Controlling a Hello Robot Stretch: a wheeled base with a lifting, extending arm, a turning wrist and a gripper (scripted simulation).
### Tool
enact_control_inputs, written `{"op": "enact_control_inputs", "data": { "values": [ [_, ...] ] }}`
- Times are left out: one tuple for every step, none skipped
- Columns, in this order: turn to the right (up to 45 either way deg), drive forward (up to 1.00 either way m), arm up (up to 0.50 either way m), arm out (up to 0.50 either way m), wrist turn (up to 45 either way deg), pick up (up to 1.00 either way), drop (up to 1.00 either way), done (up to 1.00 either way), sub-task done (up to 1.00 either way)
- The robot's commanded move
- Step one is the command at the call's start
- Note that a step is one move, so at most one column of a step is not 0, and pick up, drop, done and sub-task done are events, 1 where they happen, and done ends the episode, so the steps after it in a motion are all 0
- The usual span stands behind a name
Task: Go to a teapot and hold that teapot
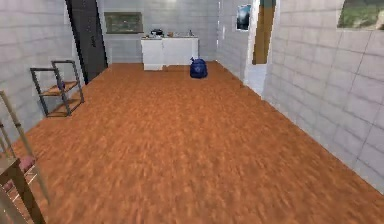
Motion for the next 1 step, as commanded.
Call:
{"op": "enact_control_inputs", "data": {
  "values": [
    [0.0, 0.15, 0.0, 0.0, 0.0, 0.0, 0.0, 0.0, 0.0]
  ]
}}
